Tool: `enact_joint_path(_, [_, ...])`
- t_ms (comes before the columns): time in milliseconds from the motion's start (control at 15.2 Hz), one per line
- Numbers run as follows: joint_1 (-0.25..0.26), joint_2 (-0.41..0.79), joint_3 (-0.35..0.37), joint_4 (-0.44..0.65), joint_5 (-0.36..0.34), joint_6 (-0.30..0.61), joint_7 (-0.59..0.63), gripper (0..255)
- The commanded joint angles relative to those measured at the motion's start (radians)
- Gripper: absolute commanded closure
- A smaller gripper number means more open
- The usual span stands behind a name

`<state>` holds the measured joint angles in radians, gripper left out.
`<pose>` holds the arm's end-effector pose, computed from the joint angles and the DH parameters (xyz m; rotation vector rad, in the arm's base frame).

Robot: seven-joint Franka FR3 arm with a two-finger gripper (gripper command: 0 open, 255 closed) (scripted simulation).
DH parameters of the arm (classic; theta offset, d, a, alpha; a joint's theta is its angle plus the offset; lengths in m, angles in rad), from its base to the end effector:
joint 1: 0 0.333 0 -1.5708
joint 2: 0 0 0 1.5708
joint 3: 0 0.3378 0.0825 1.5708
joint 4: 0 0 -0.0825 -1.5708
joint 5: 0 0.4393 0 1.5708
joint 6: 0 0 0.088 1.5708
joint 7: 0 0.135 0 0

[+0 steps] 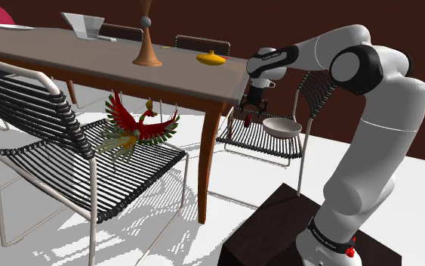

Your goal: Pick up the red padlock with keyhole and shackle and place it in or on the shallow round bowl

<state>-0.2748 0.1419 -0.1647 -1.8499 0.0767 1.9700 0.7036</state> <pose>0.5916 -0.2672 0.4159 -2.5802 1.7131 0.0397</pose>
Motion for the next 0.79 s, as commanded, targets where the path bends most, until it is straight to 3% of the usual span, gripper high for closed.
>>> enact_joint_path(0, [0.0,0.0,0.0,-0.002,0.0,0.002,0.0,0])
enact_joint_path(264, [0.0,0.0,0.0,-0.002,0.0,0.002,0.0,0])
enact_joint_path(330, [0.0,0.0,0.0,-0.002,0.0,0.002,0.0,255])
enact_joint_path(726, [0.0,0.0,0.0,-0.002,0.0,0.002,0.0,255])
